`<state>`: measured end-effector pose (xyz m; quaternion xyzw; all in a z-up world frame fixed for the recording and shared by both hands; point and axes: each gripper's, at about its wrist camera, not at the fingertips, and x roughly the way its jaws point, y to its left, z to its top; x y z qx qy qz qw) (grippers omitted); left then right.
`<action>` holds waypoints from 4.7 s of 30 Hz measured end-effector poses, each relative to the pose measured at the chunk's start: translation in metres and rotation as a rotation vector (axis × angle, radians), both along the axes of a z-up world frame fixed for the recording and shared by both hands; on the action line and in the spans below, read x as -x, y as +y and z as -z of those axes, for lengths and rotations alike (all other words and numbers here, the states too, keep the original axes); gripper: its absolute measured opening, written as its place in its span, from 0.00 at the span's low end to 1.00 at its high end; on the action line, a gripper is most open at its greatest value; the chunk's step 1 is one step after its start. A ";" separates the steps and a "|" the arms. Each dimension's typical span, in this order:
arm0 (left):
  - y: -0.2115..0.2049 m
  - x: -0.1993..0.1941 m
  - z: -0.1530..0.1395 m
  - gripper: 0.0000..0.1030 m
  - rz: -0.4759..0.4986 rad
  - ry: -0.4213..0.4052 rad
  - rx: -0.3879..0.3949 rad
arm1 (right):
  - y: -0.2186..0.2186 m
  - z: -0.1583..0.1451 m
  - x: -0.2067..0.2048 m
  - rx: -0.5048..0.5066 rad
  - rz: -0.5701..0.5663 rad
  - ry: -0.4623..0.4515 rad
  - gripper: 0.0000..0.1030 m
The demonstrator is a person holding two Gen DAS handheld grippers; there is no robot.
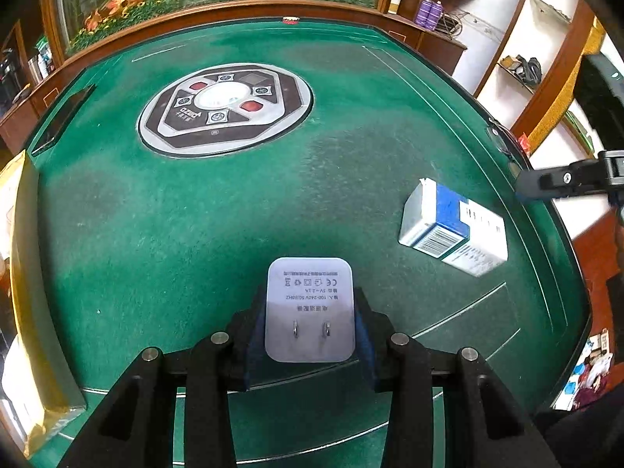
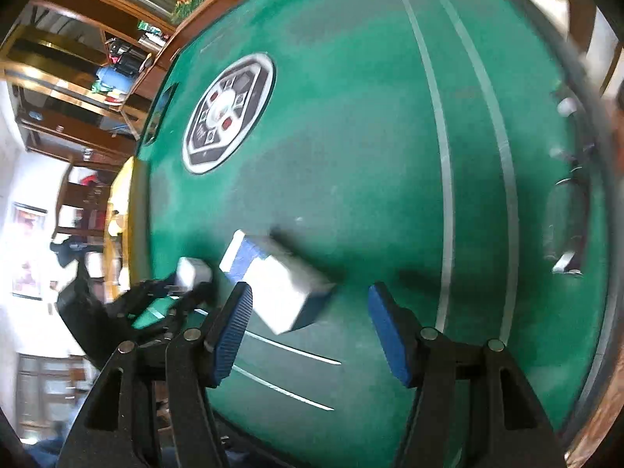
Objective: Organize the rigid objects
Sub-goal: 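Grasp white charger with left tool while right tool grasps blue-and-white box, then carry white charger and blue-and-white box over the tray, then lower charger and box into the tray and open both tools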
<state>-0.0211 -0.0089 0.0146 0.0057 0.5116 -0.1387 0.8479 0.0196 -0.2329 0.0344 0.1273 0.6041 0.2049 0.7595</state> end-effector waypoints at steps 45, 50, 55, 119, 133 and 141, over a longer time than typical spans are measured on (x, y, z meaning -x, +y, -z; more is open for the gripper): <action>0.130 0.065 -0.074 0.41 -0.252 -0.163 0.116 | 0.194 -0.026 0.054 0.089 -0.353 -0.174 0.37; 0.163 0.074 -0.080 0.41 -0.319 -0.193 0.127 | 0.223 -0.033 0.058 0.086 -0.397 -0.193 0.37; 0.195 0.081 -0.082 0.41 -0.384 -0.214 0.138 | 0.248 -0.038 0.059 0.093 -0.439 -0.212 0.37; 0.301 0.030 -0.029 0.41 -0.441 -0.145 0.047 | 0.498 -0.010 -0.044 0.183 -0.510 -0.238 0.37; 0.294 0.035 -0.036 0.67 -0.451 -0.173 0.059 | 0.480 -0.026 -0.029 0.177 -0.495 -0.265 0.52; 0.283 0.042 -0.050 0.91 -0.464 -0.222 0.056 | 0.460 -0.040 -0.020 0.166 -0.475 -0.281 0.60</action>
